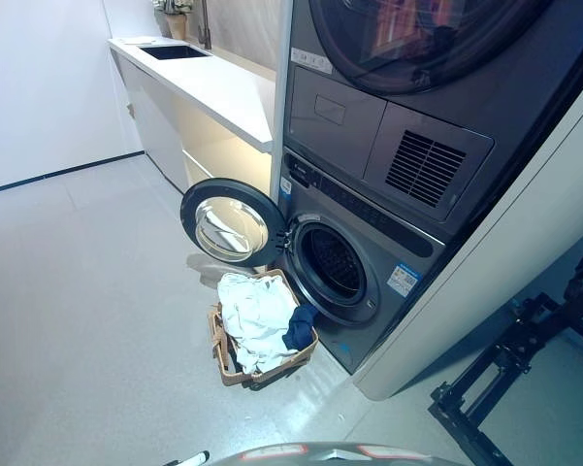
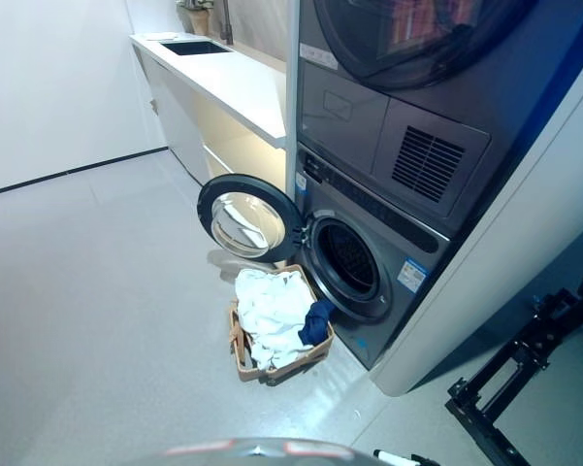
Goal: Put the clothes in the basket into the washing machine.
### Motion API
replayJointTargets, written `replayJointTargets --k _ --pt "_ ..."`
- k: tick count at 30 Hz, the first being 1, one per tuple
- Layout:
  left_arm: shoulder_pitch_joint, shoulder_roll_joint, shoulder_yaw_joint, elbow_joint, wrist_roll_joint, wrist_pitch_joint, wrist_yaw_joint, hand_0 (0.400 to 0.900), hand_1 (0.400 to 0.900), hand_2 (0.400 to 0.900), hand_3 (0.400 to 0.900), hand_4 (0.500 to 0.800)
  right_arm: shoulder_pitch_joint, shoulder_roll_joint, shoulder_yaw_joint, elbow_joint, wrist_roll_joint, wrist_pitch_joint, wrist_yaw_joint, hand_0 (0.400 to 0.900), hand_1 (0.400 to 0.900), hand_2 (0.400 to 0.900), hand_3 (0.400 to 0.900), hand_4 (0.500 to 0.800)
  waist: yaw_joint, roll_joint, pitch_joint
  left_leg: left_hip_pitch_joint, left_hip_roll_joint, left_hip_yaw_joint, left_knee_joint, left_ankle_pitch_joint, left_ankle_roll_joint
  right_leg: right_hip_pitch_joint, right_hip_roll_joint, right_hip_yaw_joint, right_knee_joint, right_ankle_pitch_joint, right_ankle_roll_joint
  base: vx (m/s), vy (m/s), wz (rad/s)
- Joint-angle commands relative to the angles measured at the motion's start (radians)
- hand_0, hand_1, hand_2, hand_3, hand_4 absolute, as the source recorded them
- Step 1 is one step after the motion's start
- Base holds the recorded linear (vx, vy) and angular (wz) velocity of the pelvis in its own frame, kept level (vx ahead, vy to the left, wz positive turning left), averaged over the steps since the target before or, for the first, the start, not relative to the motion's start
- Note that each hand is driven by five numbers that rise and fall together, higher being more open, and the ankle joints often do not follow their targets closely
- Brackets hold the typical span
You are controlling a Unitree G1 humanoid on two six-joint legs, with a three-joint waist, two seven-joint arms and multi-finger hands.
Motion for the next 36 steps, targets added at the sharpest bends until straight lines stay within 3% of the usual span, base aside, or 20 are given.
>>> replayJointTargets --k 1,20,29,32,36 --pt "-0.09 -0.052 -0.031 0.048 0.051 -0.017 -0.002 0.9 0.9 0.9 0.9 0.8 -0.107 -0.054 -0.033 0.015 -0.005 -0.038 -0.008 0.9 0.9 0.9 0.9 0.8 0.005 0.069 0.058 0.089 0.021 -0.038 0.006 -0.181 -0.032 0.048 0.032 -0.02 0.007 -0.107 0.039 0.0 0.0 0.0" --pt "-0.09 -0.051 -0.022 0.054 0.039 -0.012 0.0 0.9 0.9 0.9 0.9 0.8 -0.105 -0.05 -0.037 0.015 0.0 -0.036 -0.01 0.9 0.9 0.9 0.9 0.8 0.004 0.071 0.063 0.092 0.021 -0.039 0.006 -0.183 -0.03 0.049 0.032 -0.015 0.007 -0.108 0.038 0.0 0.0 0.0" --pt "-0.117 -0.043 -0.027 0.044 0.025 -0.01 0.007 0.9 0.9 0.9 0.9 0.8 -0.124 -0.063 -0.034 0.0 0.011 -0.033 -0.011 0.9 0.9 0.9 0.9 0.8 -0.001 0.086 0.103 0.05 0.029 -0.037 0.008 -0.158 -0.033 -0.002 0.042 -0.008 0.02 -0.102 0.021 -0.03 -0.078 -0.03" --pt "-0.127 -0.045 -0.031 0.038 0.017 -0.013 0.007 0.9 0.9 0.9 0.9 0.8 -0.135 -0.071 -0.033 -0.005 0.016 -0.034 -0.012 0.9 0.9 0.9 0.9 0.8 -0.002 0.089 0.114 0.004 0.032 -0.039 0.084 -0.177 -0.035 -0.03 0.042 0.001 0.05 -0.113 0.012 -0.04 -0.148 -0.05" --pt "-0.145 -0.05 -0.038 0.017 -0.014 -0.021 0.006 0.9 0.9 0.9 0.9 0.8 -0.147 -0.089 -0.023 -0.017 0.018 -0.043 -0.013 0.9 0.9 0.9 0.9 0.8 0.002 0.083 0.153 -0.116 0.034 -0.034 0.347 -0.197 -0.066 -0.047 0.045 0.006 0.1 -0.145 -0.019 -0.03 -0.234 -0.01"
